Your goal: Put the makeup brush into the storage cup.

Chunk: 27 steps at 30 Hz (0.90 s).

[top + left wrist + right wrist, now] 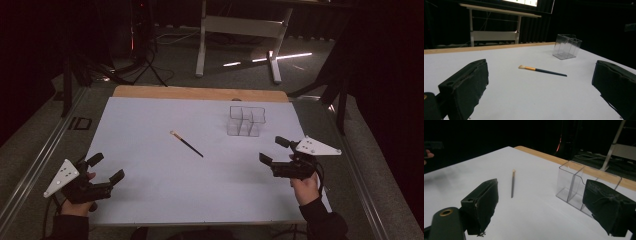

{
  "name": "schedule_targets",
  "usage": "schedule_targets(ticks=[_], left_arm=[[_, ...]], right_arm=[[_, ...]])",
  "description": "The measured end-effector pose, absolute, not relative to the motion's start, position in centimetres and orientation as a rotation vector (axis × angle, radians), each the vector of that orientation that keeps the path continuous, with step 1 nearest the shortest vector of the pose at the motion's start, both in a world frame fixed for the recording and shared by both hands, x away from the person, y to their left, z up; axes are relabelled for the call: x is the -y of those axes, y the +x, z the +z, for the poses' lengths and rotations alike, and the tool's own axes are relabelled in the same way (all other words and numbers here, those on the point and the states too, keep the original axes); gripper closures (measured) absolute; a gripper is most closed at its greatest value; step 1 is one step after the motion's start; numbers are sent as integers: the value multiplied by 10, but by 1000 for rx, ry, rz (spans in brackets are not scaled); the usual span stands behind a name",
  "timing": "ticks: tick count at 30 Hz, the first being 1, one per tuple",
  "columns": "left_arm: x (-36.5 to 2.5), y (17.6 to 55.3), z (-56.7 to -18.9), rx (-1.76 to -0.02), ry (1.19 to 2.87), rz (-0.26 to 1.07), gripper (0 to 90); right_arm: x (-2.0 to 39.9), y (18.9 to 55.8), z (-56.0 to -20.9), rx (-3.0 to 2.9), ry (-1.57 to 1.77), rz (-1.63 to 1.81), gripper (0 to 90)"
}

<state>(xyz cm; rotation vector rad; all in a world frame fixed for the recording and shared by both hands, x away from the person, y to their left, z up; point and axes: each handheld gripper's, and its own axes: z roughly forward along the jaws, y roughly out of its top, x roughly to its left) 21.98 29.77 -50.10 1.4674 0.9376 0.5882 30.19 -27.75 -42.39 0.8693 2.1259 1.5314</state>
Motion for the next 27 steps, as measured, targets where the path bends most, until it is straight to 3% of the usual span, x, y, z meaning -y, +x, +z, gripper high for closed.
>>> schedule_targets(ticks=[27], left_arm=[[-301,217,-500,-945,1456,596,8]], right_arm=[[201,336,-400,-2253,797,1516,107]])
